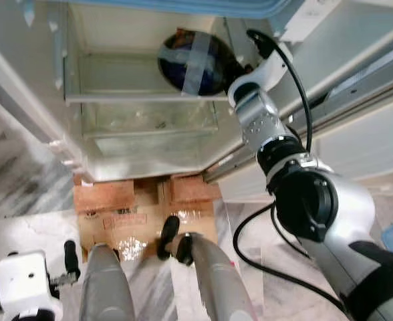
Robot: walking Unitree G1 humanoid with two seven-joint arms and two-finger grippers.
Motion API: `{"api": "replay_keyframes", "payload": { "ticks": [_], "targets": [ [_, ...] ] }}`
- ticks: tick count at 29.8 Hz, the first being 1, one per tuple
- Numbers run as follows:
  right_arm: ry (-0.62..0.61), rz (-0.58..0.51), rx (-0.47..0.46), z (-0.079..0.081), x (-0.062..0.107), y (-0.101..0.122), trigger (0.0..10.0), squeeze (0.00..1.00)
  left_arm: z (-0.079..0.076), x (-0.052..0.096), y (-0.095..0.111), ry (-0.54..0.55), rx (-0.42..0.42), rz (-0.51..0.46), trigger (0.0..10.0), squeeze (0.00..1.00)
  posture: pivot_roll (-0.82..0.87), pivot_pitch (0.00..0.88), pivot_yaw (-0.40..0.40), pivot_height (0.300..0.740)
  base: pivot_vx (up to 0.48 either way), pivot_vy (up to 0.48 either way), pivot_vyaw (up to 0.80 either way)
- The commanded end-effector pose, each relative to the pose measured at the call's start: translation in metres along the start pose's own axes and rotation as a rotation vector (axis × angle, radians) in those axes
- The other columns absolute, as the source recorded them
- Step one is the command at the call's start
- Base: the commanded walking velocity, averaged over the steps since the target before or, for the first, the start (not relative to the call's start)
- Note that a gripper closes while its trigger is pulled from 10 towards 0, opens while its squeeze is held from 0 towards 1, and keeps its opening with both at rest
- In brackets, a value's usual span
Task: Restocking fridge
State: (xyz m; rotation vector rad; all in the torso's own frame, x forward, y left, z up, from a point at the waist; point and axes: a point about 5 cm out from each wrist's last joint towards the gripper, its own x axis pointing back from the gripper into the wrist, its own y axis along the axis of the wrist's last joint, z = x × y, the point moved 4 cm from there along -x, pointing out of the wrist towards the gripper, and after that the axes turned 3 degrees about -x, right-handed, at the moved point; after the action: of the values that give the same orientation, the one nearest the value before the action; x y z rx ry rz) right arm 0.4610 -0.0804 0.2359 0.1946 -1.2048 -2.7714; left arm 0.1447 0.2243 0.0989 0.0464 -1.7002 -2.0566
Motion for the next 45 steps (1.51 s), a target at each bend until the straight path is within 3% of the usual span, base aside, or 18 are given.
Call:
{"api": "replay_keyframes", "payload": {
  "ticks": [1,8,13,15,19,22,27,28,29,30,34,45],
  "targets": [
    [-0.022,-0.028,0.034,-0.019,0.003,0.012,10.0,1.0,0.001,0.002,-0.014,0.007,-0.013,0.061,10.0,0.0,0.33,0.42,-0.277,0.74,0.0,0.0,0.0],
    [0.08,0.027,0.199,-0.035,0.011,0.005,10.0,1.0,0.005,-0.014,-0.013,0.034,-0.002,0.032,10.0,0.0,0.3,0.377,-0.286,0.74,0.0,0.0,0.0],
    [0.159,0.064,0.293,-0.035,0.016,-0.006,10.0,1.0,0.002,-0.025,-0.008,0.034,0.012,0.002,10.0,0.0,0.27,0.337,-0.277,0.74,0.0,0.0,0.0],
    [0.275,0.101,0.407,-0.029,0.023,-0.022,10.0,1.0,-0.002,-0.039,0.0,0.016,0.022,-0.043,10.0,0.0,0.24,0.293,-0.262,0.74,0.0,0.0,0.0],
    [0.401,0.127,0.524,-0.025,0.035,-0.039,10.0,1.0,-0.008,-0.058,0.011,-0.007,0.027,-0.092,10.0,0.0,0.21,0.241,-0.241,0.74,0.0,0.0,0.0],
    [0.458,0.119,0.574,-0.021,0.041,-0.044,10.0,1.0,-0.01,-0.069,0.015,-0.018,0.022,-0.111,10.0,0.0,0.19,0.211,-0.231,0.74,0.0,0.0,0.0],
    [0.478,0.092,0.614,-0.033,0.065,-0.048,10.0,1.0,-0.019,-0.085,0.021,-0.04,0.025,-0.142,10.0,0.0,0.17,0.141,-0.218,0.74,-0.049,0.0,0.0],
    [0.46,0.092,0.598,-0.037,0.069,-0.05,10.0,0.89,-0.021,-0.087,0.023,-0.042,0.028,-0.149,10.0,0.0,0.17,0.121,-0.214,0.74,-0.255,0.0,0.0],
    [0.46,0.092,0.598,-0.037,0.069,-0.05,10.0,0.89,-0.021,-0.087,0.023,-0.042,0.028,-0.149,10.0,0.0,0.17,0.121,-0.214,0.74,-0.255,0.0,0.0],
    [0.433,0.094,0.594,-0.044,0.08,-0.056,10.0,0.0,-0.025,-0.093,0.027,-0.058,0.038,-0.164,10.0,0.0,0.17,0.098,-0.202,0.74,-0.292,0.0,0.0],
    [0.348,0.1,0.543,-0.056,0.091,-0.063,10.0,0.0,-0.026,-0.1,0.03,-0.06,0.047,-0.18,10.0,0.0,0.15,0.077,-0.187,0.74,-0.294,0.0,0.0],
    [0.284,0.077,0.529,-0.052,0.098,-0.063,10.0,0.0,-0.03,-0.118,0.042,-0.087,0.048,-0.23,10.0,0.0,0.14,0.03,-0.165,0.74,-0.295,0.0,0.0]
  ]
}}
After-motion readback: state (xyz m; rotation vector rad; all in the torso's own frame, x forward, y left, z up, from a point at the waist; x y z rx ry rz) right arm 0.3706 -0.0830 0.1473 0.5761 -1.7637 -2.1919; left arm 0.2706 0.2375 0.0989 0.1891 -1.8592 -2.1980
